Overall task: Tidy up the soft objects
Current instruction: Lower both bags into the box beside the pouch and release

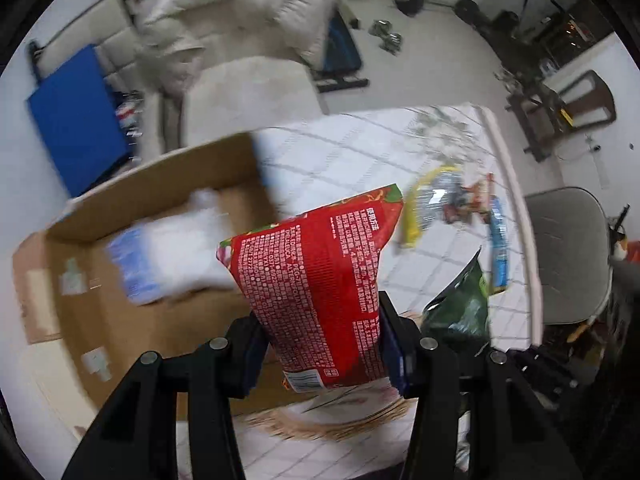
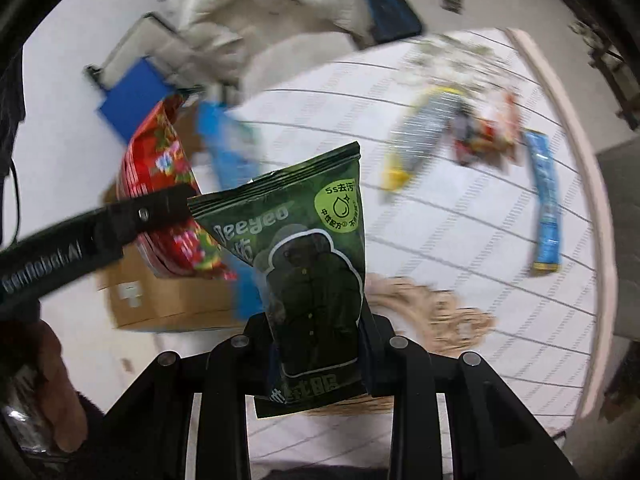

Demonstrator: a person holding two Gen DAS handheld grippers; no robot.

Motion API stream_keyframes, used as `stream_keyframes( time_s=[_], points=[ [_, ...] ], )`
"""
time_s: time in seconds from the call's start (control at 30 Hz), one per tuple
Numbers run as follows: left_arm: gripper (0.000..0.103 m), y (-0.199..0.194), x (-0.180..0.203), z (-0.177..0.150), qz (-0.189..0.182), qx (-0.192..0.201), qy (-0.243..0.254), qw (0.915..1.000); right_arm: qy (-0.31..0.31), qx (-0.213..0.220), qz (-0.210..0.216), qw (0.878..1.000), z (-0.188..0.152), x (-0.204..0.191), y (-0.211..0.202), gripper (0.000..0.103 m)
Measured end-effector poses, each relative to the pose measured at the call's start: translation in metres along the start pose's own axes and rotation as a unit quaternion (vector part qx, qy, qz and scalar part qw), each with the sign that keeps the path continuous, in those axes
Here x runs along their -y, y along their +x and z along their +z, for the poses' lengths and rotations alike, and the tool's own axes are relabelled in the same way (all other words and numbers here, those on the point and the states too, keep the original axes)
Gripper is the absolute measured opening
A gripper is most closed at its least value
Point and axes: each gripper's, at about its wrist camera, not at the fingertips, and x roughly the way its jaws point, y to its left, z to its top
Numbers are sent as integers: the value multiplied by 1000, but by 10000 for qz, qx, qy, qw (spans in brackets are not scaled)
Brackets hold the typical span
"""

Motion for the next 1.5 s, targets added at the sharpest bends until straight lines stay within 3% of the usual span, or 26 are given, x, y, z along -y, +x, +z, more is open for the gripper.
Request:
stream_keyframes(
  time_s=[0.1,0.23,0.4,0.67,1.03,1.1,1.13,1.17,1.3,1.37,1.43,1.5],
  points=[
    [47,-13,-57,-16,406,-97,-246,9988,-275,-128,311,9991,-16,-49,12,33],
    [47,15,-134,-38,782,-622,-683,9926,-491,-495,554,9960,-24,-123,55,33],
    [47,71,-195,-55,580,-1407,-1046,9828,-643,-989,473,9919,-29,-194,123,33],
    [47,121,-225,-60,162,-1956,-1100,9744,-755,-1283,-4,9889,-30,-227,189,33],
    [47,146,-222,-67,-16,-2299,-982,9682,-823,-1531,-237,9845,-43,-245,224,36],
    [56,142,-221,-69,-14,-2267,-1046,9683,-849,-1577,-222,9836,-46,-247,226,52],
    [58,138,-222,-70,7,-2205,-1091,9693,-869,-1571,-226,9835,-46,-248,224,76],
    [65,134,-221,-72,12,-2127,-1122,9707,-904,-1522,-298,9838,-47,-248,221,86],
    [75,110,-226,-76,-52,-1835,-1211,9755,-1111,-1407,-477,9827,-49,-253,206,88],
    [77,98,-225,-81,-67,-1683,-1225,9781,-1231,-1330,-570,9818,-53,-252,196,95],
    [82,83,-222,-88,14,-1458,-1217,9818,-1335,-1161,-695,9818,-58,-249,183,96],
    [89,65,-216,-101,81,-1150,-1258,9853,-1398,-976,-831,9818,-59,-242,166,103]
  ],
)
